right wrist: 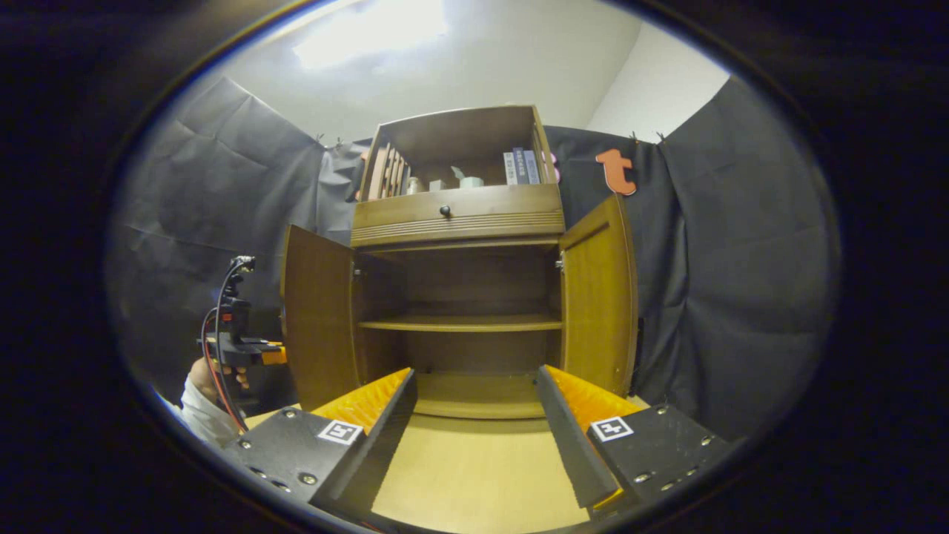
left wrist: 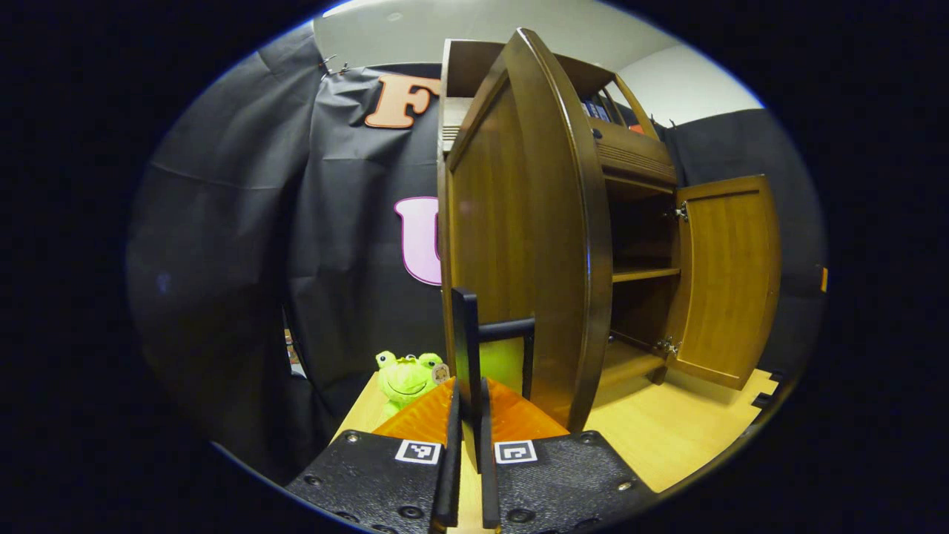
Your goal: Open the right door of the double-door shoe cabinet with the right hand, and open the left door with the left hand.
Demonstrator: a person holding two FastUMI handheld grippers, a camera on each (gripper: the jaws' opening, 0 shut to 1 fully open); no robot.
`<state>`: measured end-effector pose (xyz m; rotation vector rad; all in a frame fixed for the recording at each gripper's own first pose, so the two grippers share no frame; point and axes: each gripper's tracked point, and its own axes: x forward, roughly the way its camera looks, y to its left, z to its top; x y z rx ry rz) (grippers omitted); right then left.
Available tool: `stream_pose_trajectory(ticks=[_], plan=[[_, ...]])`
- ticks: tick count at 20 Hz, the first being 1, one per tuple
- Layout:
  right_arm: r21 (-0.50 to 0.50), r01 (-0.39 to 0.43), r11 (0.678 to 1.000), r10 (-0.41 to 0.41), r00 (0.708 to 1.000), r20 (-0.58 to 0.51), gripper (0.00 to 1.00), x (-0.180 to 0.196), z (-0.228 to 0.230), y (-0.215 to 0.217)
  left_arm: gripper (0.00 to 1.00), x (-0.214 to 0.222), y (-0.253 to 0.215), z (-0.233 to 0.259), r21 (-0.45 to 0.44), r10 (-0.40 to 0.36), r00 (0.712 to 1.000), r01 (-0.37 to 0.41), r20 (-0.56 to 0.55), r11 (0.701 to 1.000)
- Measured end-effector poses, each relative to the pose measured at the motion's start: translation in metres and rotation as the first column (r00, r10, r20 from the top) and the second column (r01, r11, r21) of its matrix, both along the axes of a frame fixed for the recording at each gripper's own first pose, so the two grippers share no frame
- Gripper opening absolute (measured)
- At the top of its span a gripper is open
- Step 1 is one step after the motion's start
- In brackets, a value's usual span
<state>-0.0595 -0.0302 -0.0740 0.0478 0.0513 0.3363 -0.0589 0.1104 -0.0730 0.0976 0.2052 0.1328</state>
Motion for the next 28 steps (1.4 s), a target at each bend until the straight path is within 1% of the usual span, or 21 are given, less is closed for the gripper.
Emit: stream_pose_trajectory(ticks=[1,2,3,4,5,7,8,10,11,13,15,16,17,19,21,28], plan=[[0.008,-0.004,1.000,0.004,1.000,0.001,0.96,-0.002,0.000,0.003,0.12,-0.001,0.005,0.003,-0.015,-0.008,1.000,0.008,0.006,1.000],[0.015,-0.008,1.000,0.008,1.000,0.006,0.94,-0.005,0.002,0.006,0.11,-0.003,0.010,0.002,-0.024,-0.024,1.000,0.024,0.007,0.999],[0.017,-0.009,1.000,0.009,1.000,0.012,0.96,-0.007,0.004,0.008,0.11,-0.005,0.014,0.004,-0.022,-0.040,0.999,0.041,0.019,0.999],[0.016,-0.009,1.000,0.009,1.000,0.015,0.96,-0.008,0.005,0.010,0.04,-0.007,0.017,0.007,-0.025,-0.052,0.998,0.052,0.032,0.998],[0.015,-0.005,1.000,0.004,1.000,0.016,0.96,-0.010,0.006,0.011,0.11,-0.009,0.022,0.007,-0.025,-0.062,0.998,0.062,0.028,0.998],[0.009,0.009,1.000,-0.009,1.000,0.013,0.96,-0.011,0.006,0.012,0.12,-0.010,0.035,0.008,-0.025,-0.081,0.996,0.081,0.027,0.996],[0.008,0.011,1.000,-0.011,1.000,0.014,0.96,-0.012,0.009,0.014,0.14,-0.011,0.042,0.009,-0.027,-0.089,0.996,0.089,0.029,0.996],[0.012,0.012,1.000,-0.012,1.000,0.011,0.96,-0.013,0.011,0.017,0.24,-0.012,0.052,0.009,-0.039,-0.108,0.994,0.109,0.028,0.993],[0.013,0.013,1.000,-0.013,1.000,0.009,0.97,-0.013,0.012,0.019,0.21,-0.013,0.058,0.011,-0.046,-0.107,0.994,0.108,0.021,0.993],[0.009,0.012,1.000,-0.012,1.000,0.012,0.97,-0.013,0.015,0.023,0.58,-0.014,0.067,0.008,-0.045,-0.104,0.995,0.105,0.008,0.994],[0.005,0.010,1.000,-0.010,1.000,0.014,0.97,-0.013,0.017,0.026,0.75,-0.014,0.071,0.008,-0.039,-0.107,0.994,0.107,0.002,0.994],[0.003,0.008,1.000,-0.008,1.000,0.015,0.98,-0.014,0.017,0.026,0.77,-0.015,0.074,0.010,-0.036,-0.102,0.995,0.103,0.004,0.994],[0.002,0.008,1.000,-0.008,1.000,0.016,0.97,-0.014,0.017,0.026,0.83,-0.015,0.078,0.009,-0.033,-0.091,0.996,0.091,-0.002,0.995],[0.000,0.009,1.000,-0.009,1.000,0.019,0.96,-0.016,0.019,0.027,1.00,-0.016,0.079,0.011,-0.033,-0.090,0.996,0.090,-0.007,0.995],[-0.003,0.000,1.000,0.000,1.000,0.023,0.96,-0.018,0.021,0.030,1.00,-0.016,0.079,0.008,-0.037,-0.088,0.996,0.088,-0.008,0.995],[0.006,0.004,1.000,-0.004,1.000,0.027,0.94,-0.021,0.022,0.025,1.00,-0.020,0.075,0.009,-0.034,-0.070,0.998,0.070,-0.005,0.997]])
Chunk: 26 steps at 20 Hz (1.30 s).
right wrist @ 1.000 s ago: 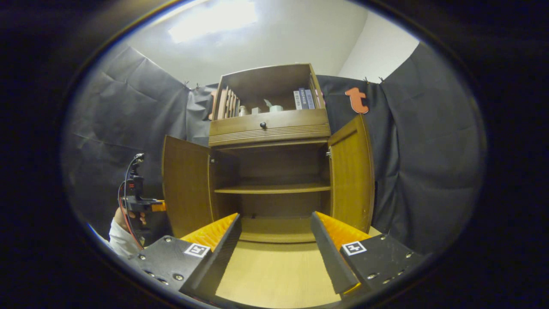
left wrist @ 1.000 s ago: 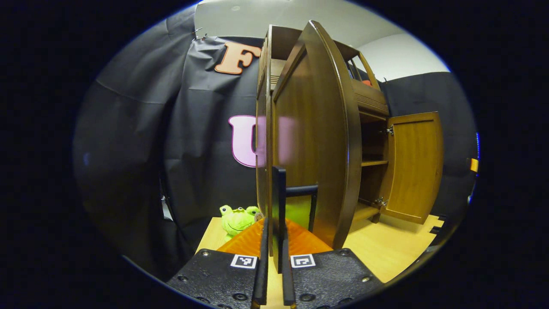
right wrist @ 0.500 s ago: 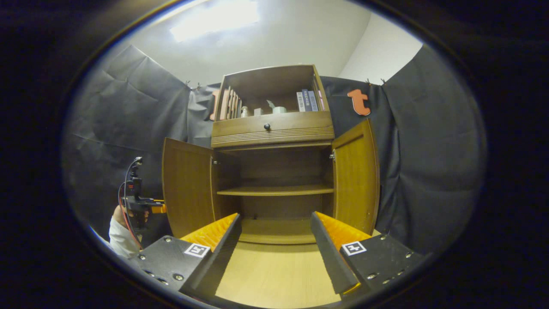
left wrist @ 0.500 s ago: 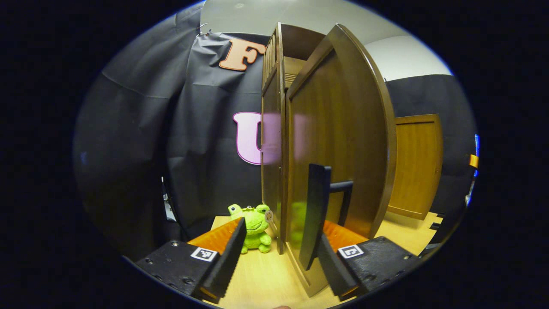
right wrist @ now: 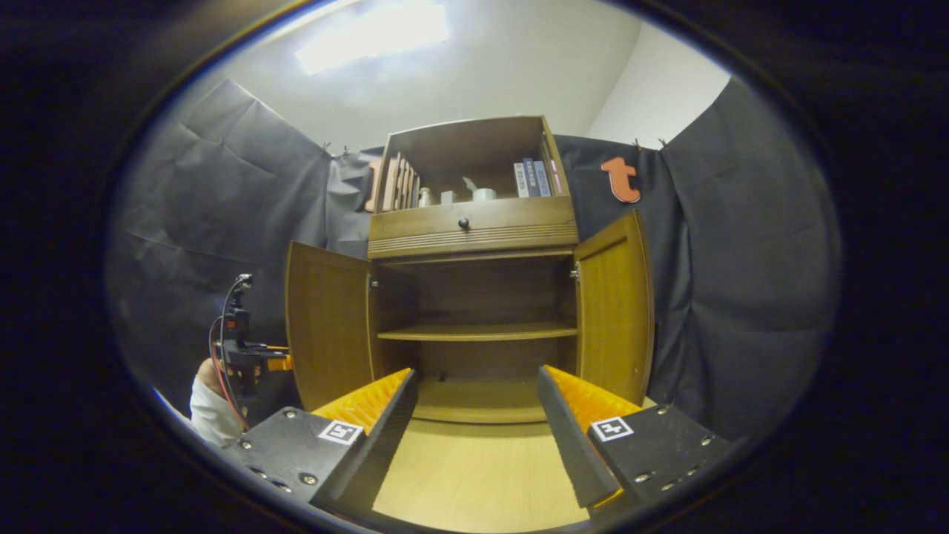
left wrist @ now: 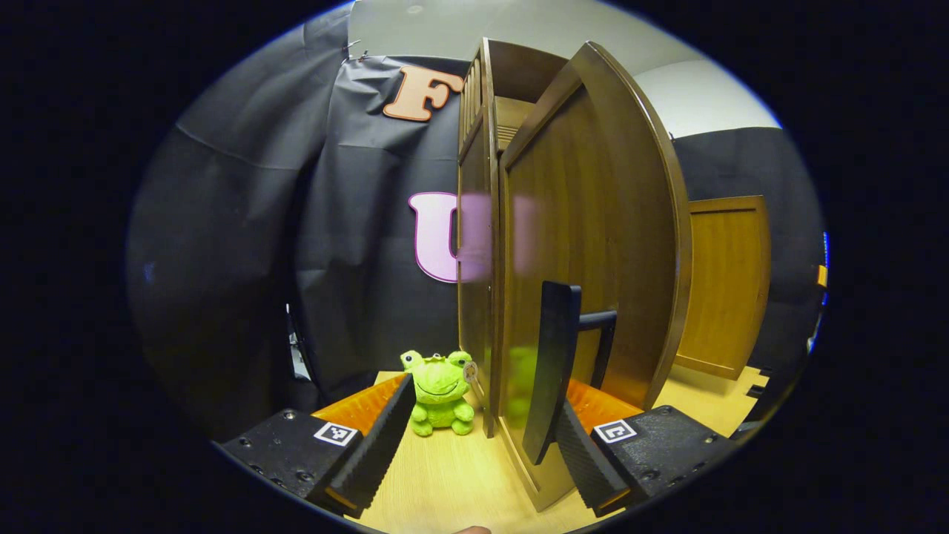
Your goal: Open the right door of the double-door shoe cabinet with the right hand, and open the left door with the left hand.
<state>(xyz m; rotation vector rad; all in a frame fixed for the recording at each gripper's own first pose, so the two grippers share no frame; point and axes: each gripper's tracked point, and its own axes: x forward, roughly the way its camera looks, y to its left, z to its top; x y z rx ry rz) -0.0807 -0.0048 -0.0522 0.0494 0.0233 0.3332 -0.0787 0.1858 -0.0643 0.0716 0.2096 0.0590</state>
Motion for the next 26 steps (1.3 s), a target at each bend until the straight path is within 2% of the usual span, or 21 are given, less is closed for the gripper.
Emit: stream_pose_trajectory(ticks=[2,4,5,7,8,9,15,18,19,20,21,26], plan=[[0.003,-0.006,1.000,0.006,1.000,0.000,0.96,0.000,0.000,0.002,0.96,-0.010,-0.013,-0.003,-0.023,-0.044,0.999,0.044,-0.012,0.999],[0.004,-0.007,1.000,0.007,1.000,-0.001,0.96,-0.001,-0.001,0.000,0.89,-0.020,-0.015,0.001,-0.028,-0.044,0.999,0.044,-0.007,0.999],[0.003,-0.007,1.000,0.007,1.000,0.000,0.94,-0.001,-0.002,-0.001,0.93,-0.027,-0.015,0.002,-0.028,-0.032,0.999,0.032,-0.010,0.999],[0.009,-0.007,1.000,0.007,1.000,-0.004,0.96,0.000,-0.004,-0.002,0.94,-0.039,-0.016,0.005,-0.045,-0.001,1.000,0.001,-0.003,0.999],[0.012,-0.007,1.000,0.007,1.000,-0.006,0.94,0.000,-0.005,-0.002,0.90,-0.043,-0.016,0.010,-0.054,0.020,1.000,-0.020,-0.001,0.998],[0.013,-0.004,1.000,0.004,1.000,-0.008,0.94,0.001,-0.006,-0.004,0.94,-0.047,-0.015,0.016,-0.053,0.046,0.999,-0.046,0.004,0.998],[0.003,-0.002,1.000,0.002,1.000,-0.003,0.94,-0.002,-0.006,-0.006,0.95,-0.073,-0.026,0.056,0.005,0.177,0.979,-0.179,0.097,0.984],[0.027,0.020,0.999,-0.021,1.000,0.001,0.96,-0.002,-0.004,-0.021,0.95,-0.079,-0.059,0.085,0.012,0.167,0.969,-0.172,0.179,0.985],[0.025,0.030,0.999,-0.030,1.000,-0.001,0.97,-0.001,-0.005,-0.028,0.92,-0.078,-0.070,0.092,0.014,0.162,0.965,-0.168,0.205,0.986],[0.015,0.048,0.999,-0.048,0.999,0.000,0.95,0.000,-0.006,-0.034,0.95,-0.076,-0.083,0.096,0.017,0.145,0.965,-0.153,0.220,0.988],[0.004,0.066,0.998,-0.066,0.998,0.002,0.96,0.002,-0.007,-0.040,0.92,-0.073,-0.096,0.097,0.015,0.132,0.966,-0.138,0.220,0.990],[0.002,0.081,0.997,-0.081,0.997,0.013,0.96,0.011,-0.009,-0.041,0.96,-0.056,-0.144,0.099,-0.018,0.114,0.968,-0.113,0.224,0.993]])
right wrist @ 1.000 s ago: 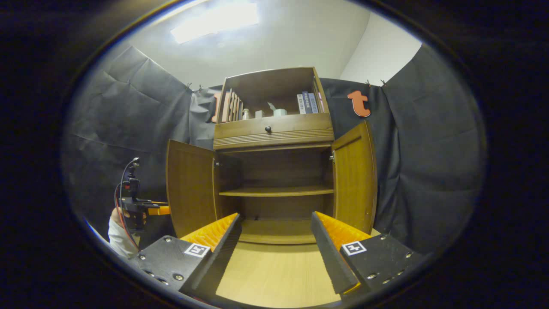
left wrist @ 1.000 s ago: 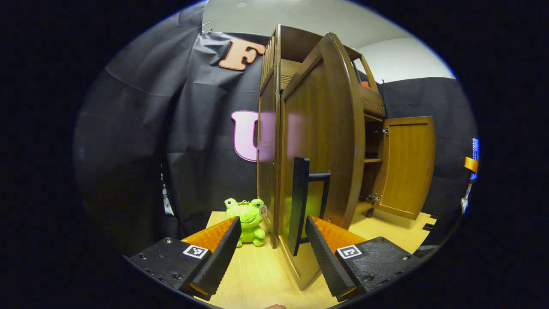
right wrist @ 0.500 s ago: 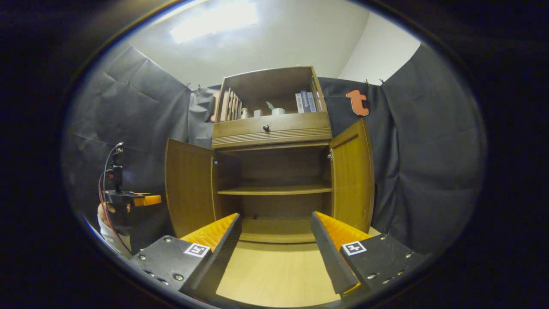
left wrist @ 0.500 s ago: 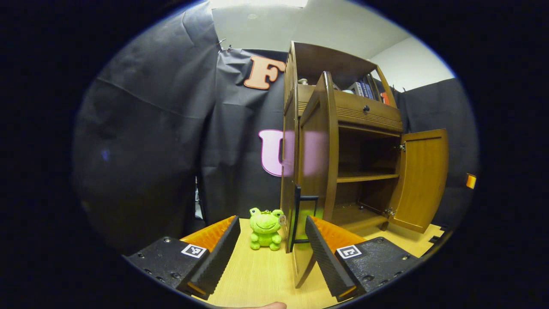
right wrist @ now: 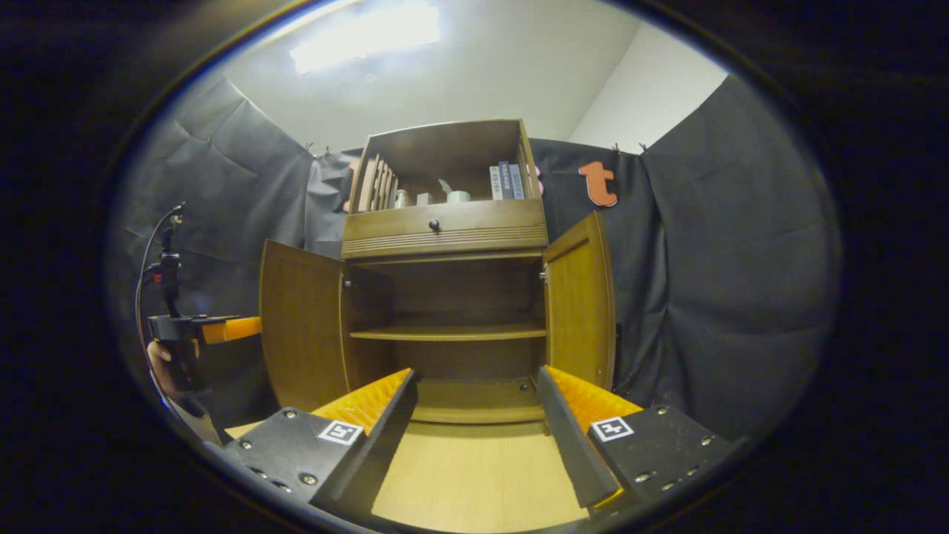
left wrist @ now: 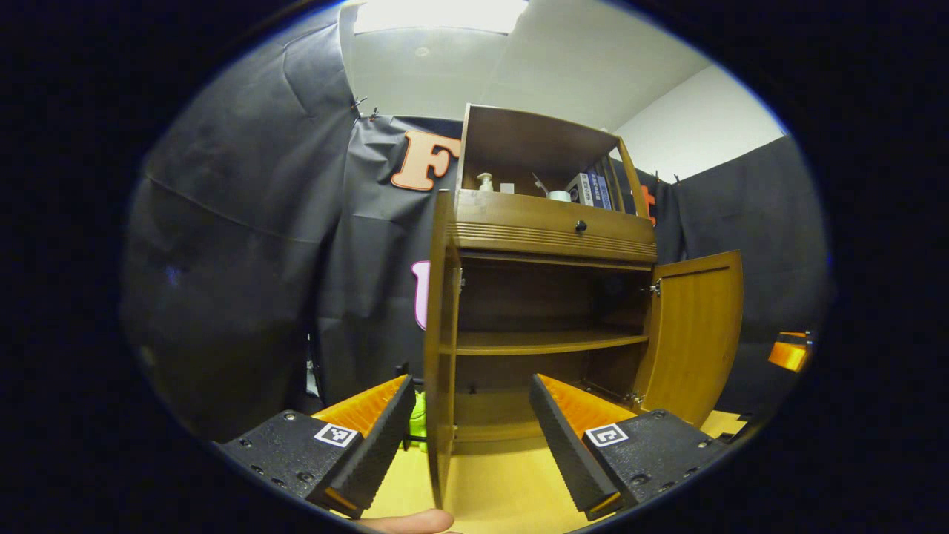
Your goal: Open the right door of the double-door shoe cabinet with the right hand, and open the left door with the left hand.
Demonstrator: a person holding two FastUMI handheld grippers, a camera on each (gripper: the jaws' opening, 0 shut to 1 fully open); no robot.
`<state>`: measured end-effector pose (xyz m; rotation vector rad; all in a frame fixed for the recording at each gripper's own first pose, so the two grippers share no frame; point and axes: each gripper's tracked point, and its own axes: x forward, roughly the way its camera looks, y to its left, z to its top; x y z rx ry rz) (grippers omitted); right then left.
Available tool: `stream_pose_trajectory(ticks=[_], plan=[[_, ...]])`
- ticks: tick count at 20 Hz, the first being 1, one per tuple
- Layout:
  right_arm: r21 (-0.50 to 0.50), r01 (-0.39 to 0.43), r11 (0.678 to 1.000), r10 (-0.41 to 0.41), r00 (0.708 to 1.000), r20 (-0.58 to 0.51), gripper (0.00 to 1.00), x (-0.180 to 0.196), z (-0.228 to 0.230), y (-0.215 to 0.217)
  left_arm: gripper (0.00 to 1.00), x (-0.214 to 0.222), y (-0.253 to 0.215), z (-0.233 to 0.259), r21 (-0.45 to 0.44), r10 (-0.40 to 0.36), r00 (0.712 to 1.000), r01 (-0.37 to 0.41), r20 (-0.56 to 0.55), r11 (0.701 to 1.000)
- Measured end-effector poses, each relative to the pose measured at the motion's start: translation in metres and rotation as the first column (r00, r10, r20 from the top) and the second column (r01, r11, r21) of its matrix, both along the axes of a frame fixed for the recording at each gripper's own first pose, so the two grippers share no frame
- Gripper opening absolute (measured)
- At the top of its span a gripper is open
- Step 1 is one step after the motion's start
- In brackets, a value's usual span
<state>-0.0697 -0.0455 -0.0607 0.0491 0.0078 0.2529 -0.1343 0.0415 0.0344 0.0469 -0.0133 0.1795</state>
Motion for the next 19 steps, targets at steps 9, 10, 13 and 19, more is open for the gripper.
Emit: stream_pose_trajectory(ticks=[9,10,13,19], plan=[[0.020,0.015,1.000,-0.015,1.000,0.005,0.94,0.024,-0.013,-0.009,0.92,0.056,-0.113,-0.015,-0.053,-0.175,0.984,0.176,0.021,0.983],[0.018,0.017,1.000,-0.017,1.000,0.003,0.94,0.026,-0.015,-0.011,0.92,0.062,-0.125,-0.019,-0.055,-0.193,0.981,0.194,0.014,0.980],[0.000,0.030,1.000,-0.030,1.000,-0.002,0.96,0.033,-0.020,-0.021,0.92,0.081,-0.153,-0.024,-0.037,-0.214,0.977,0.215,0.014,0.976],[-0.014,0.072,0.997,-0.073,0.997,-0.022,0.94,0.057,-0.029,-0.044,0.96,0.119,-0.193,-0.031,-0.049,-0.218,0.976,0.219,0.027,0.974]])
